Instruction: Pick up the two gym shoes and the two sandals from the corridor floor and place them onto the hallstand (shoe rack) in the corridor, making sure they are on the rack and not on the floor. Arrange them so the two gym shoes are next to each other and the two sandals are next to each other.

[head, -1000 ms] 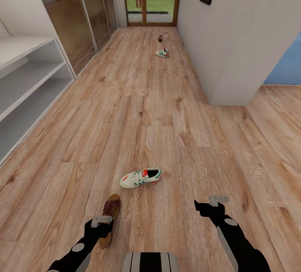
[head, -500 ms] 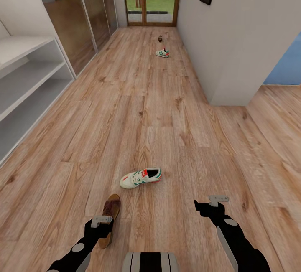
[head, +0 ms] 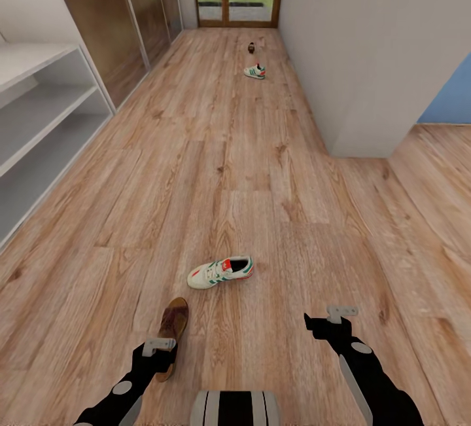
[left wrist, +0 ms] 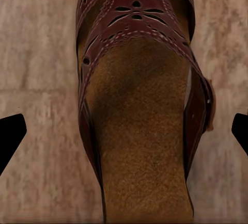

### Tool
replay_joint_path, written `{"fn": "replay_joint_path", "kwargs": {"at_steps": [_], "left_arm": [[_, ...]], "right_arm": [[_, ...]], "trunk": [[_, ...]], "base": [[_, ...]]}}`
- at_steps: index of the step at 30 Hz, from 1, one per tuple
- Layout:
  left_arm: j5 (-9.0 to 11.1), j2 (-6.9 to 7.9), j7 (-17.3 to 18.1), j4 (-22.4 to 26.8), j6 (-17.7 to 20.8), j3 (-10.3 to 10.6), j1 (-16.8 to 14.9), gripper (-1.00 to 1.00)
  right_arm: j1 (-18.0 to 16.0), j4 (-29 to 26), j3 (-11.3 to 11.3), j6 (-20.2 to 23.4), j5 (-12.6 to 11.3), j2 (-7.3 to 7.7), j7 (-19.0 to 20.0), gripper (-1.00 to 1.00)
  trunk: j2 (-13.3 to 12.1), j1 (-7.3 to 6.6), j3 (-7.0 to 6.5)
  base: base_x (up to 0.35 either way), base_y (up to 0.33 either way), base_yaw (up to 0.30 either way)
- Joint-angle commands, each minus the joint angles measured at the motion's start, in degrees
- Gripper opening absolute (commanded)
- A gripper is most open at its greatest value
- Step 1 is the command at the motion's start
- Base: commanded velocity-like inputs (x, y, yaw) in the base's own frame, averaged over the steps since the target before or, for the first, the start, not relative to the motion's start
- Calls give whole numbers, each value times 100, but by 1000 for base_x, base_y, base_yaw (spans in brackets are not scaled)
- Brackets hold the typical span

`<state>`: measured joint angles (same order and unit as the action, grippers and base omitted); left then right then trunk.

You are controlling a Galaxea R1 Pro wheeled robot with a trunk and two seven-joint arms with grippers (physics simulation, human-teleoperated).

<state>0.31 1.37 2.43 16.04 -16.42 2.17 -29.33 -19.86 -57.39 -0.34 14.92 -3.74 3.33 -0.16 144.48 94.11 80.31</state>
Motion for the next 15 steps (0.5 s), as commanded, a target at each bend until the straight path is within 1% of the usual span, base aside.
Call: {"fn": "replay_joint_path", "kwargs": {"at_steps": [1, 5, 15], "left_arm": [[4, 3, 3, -4, -19, 21, -3, 100], [6, 3, 3, -4, -19, 21, -3, 100], [18, 11, 3, -4, -19, 21, 4, 100]], "right_arm": [[-1, -9, -1, 29, -39, 1, -2, 100], [-1, -9, -1, 29, -39, 1, -2, 100], [-1, -9, -8, 29, -39, 1, -2, 100]], "trunk": [[3, 1, 26], [8, 12, 115], [8, 12, 115]], "base": [[0, 0, 0], [0, 0, 0], [0, 0, 0]]}}
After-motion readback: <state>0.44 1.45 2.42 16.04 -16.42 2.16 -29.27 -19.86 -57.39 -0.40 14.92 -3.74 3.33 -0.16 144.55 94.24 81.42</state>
